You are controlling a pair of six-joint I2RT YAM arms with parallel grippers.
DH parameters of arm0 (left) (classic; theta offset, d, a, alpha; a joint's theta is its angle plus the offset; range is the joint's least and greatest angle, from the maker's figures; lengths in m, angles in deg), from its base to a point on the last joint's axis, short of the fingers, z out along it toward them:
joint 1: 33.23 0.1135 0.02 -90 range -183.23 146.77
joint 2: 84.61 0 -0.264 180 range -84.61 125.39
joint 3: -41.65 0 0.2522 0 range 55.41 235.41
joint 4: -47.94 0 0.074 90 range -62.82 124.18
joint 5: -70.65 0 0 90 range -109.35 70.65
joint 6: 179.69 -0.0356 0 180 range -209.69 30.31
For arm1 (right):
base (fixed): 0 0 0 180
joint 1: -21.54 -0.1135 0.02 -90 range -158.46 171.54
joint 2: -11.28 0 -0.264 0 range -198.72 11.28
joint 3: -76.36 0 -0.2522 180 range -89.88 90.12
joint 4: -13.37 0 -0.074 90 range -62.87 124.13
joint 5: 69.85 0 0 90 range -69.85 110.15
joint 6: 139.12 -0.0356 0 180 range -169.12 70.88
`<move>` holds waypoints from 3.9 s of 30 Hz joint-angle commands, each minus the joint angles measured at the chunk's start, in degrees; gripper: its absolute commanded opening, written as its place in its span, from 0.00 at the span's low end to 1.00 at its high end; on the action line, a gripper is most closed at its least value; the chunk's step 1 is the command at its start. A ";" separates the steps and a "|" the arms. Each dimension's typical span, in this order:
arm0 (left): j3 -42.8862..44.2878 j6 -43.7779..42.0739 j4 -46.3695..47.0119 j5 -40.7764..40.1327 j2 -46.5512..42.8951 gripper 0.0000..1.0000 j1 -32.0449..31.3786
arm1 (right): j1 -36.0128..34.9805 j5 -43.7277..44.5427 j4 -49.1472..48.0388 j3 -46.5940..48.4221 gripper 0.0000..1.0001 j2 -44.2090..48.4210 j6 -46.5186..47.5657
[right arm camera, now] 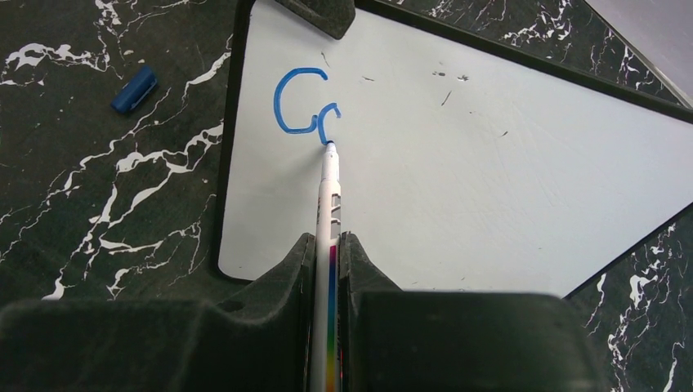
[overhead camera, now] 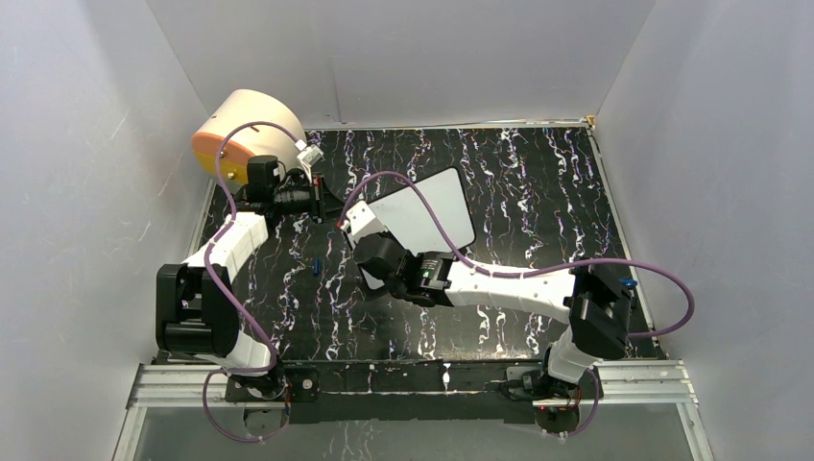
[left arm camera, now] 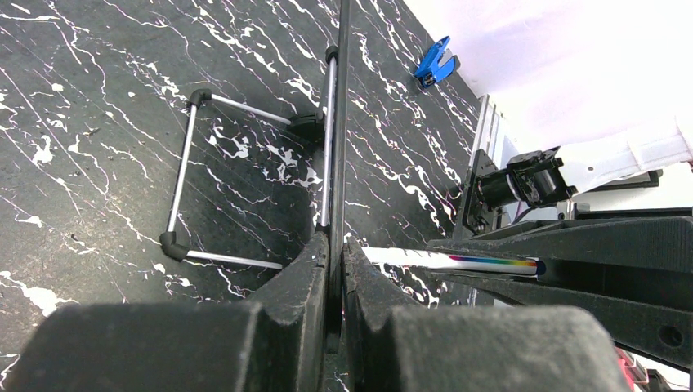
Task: Write a sentence on the whiteboard
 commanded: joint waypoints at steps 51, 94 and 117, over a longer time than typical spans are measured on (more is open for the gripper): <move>1.16 -0.91 -2.85 -1.11 0.53 0.00 -0.08 | 1.30 -2.24 -6.71 -0.27 0.00 2.97 2.58; 1.64 -1.79 -3.93 -1.47 1.19 0.00 -0.08 | 1.74 0.04 -7.74 -2.69 0.00 4.84 3.10; 1.64 -1.83 -3.92 -1.22 1.15 0.00 -0.08 | 2.39 -1.03 -8.81 -2.03 0.00 3.09 3.01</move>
